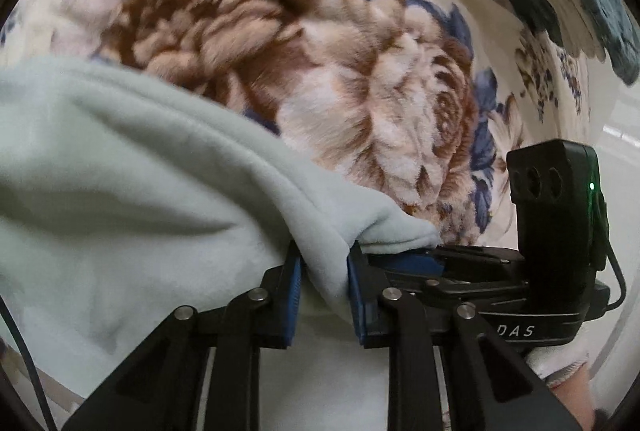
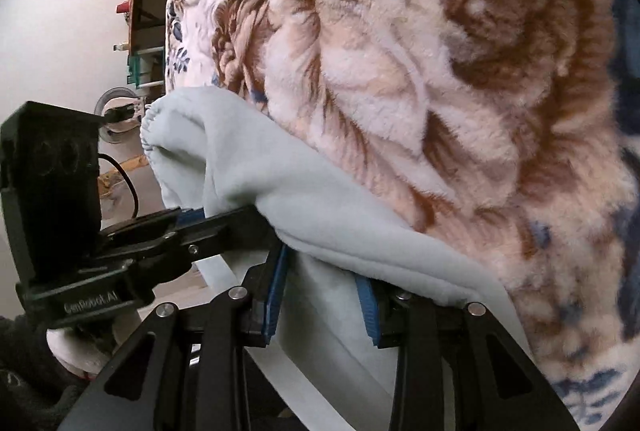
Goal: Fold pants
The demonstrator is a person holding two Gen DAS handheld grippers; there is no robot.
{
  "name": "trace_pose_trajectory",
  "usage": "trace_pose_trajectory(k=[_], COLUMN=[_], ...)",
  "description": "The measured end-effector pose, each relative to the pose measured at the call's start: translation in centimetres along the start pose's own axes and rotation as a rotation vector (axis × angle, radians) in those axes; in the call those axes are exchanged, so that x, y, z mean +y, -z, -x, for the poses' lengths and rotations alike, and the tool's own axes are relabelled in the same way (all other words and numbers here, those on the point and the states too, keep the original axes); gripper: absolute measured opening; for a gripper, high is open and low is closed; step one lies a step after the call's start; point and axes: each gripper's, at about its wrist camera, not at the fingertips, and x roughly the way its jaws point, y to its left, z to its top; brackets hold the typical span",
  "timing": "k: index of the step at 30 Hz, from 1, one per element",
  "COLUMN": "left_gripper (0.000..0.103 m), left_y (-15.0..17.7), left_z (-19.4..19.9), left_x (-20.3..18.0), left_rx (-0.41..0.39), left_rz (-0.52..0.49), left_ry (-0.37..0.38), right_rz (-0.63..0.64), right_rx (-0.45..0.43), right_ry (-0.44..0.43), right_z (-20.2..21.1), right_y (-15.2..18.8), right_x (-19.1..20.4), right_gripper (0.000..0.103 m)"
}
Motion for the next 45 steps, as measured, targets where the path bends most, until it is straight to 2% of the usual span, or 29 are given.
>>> trace_pose_trajectory(k=[1,2,4,6,7,9,12,14,17,19,20,21,22,24,25,26,28,29,30,31,33,37,38,40,42,43,45], left_gripper=[0.019,0.019,0.020,0.031,0.033,0.048,0.050,0.050,0.050,0.050,0.050,0.050,0.050,0.050,0.050,0.050,0.050,0.050,0.050,0.050,0.050,0.050,0.050,0.050,0.050,0.050,0.050], left_y=[0.0,-0.1,-0.3,-0.3,-0.4,-0.7,-1.6,-2.3,-2.6,-2.3,-2.2,-2.0,-1.8,-1.3,-1.1,-1.0,-0.7,-0.7,-0.6,-0.6,-0.6,-0.8,-0.8,-0.8,-0.8,-0.8,-0.8], left_z=[0.1,0.2,0.6,1.8,2.2,3.4,3.8,3.6,3.1,3.0,2.9,2.7,2.5,2.0,1.7,1.4,1.1,1.0,0.8,0.7,0.5,0.0,-0.2,-0.5,-0.6,-0.5,-0.4], left_x=[-0.3,-0.5,-0.5,0.1,0.4,1.3,2.3,3.1,3.7,4.0,4.2,4.2,4.2,4.0,3.9,3.7,3.5,3.4,3.4,3.4,3.7,4.9,5.3,6.0,6.2,6.1,6.2], left_rx=[-0.004,-0.009,-0.007,-0.024,-0.034,-0.066,-0.085,-0.082,-0.063,-0.060,-0.054,-0.049,-0.042,-0.026,-0.018,-0.011,-0.005,-0.004,-0.003,-0.003,0.004,0.019,0.025,0.037,0.035,0.034,0.031], left_rz=[-0.012,-0.016,0.000,0.064,0.083,0.131,0.163,0.181,0.188,0.180,0.175,0.171,0.168,0.161,0.157,0.152,0.147,0.144,0.139,0.132,0.129,0.118,0.117,0.129,0.130,0.126,0.120], left_ry=[-0.005,-0.006,0.014,0.084,0.106,0.140,0.142,0.116,0.086,0.082,0.076,0.073,0.077,0.079,0.080,0.080,0.079,0.073,0.067,0.056,0.033,0.005,-0.003,-0.005,-0.003,-0.006,-0.010], right_rz=[-0.013,-0.037,-0.106,-0.146,-0.162,-0.219,-0.318,-0.340,-0.353,-0.326,-0.319,-0.318,-0.316,-0.357,-0.390,-0.411,-0.461,-0.448,-0.437,-0.421,-0.403,-0.499,-0.531,-0.585,-0.600,-0.581,-0.523], right_rx=[-0.005,-0.008,-0.050,-0.115,-0.147,-0.236,-0.364,-0.374,-0.378,-0.330,-0.294,-0.274,-0.249,-0.191,-0.165,-0.132,-0.065,-0.039,-0.034,-0.040,-0.066,-0.164,-0.184,-0.276,-0.306,-0.286,-0.183], right_ry=[-0.004,-0.004,0.017,0.040,0.043,0.019,-0.063,-0.080,-0.102,-0.218,-0.232,-0.210,-0.209,-0.297,-0.362,-0.417,-0.530,-0.531,-0.468,-0.440,-0.386,-0.470,-0.477,-0.496,-0.468,-0.441,-0.378], right_z=[0.1,0.0,0.2,1.4,1.8,3.5,6.6,6.8,7.2,7.2,7.1,7.0,6.8,5.7,4.8,3.9,1.6,0.8,0.4,0.4,1.6,6.0,6.8,8.9,10.4,10.9,10.4], right_y=[0.1,0.4,0.8,1.9,2.1,3.1,4.4,4.5,4.5,4.2,4.1,3.7,3.2,1.8,1.0,0.2,-1.5,-2.1,-2.8,-3.1,-3.3,-2.2,-2.0,-1.3,-1.1,-1.2,-1.6], right_x=[-0.1,-0.1,-0.2,0.4,0.7,0.8,-0.4,-0.8,-1.4,-1.8,-2.1,-2.3,-2.7,-4.0,-4.8,-5.3,-5.8,-5.5,-4.9,-4.4,-3.5,-5.4,-6.2,-8.2,-9.1,-9.0,-7.8], right_gripper=[0.015,0.011,0.008,0.007,0.007,0.007,0.006,0.006,0.006,0.006,0.009,0.010,0.014,0.039,0.061,0.069,0.069,0.062,0.048,0.036,0.034,0.030,0.027,0.026,0.027,0.031,0.036])
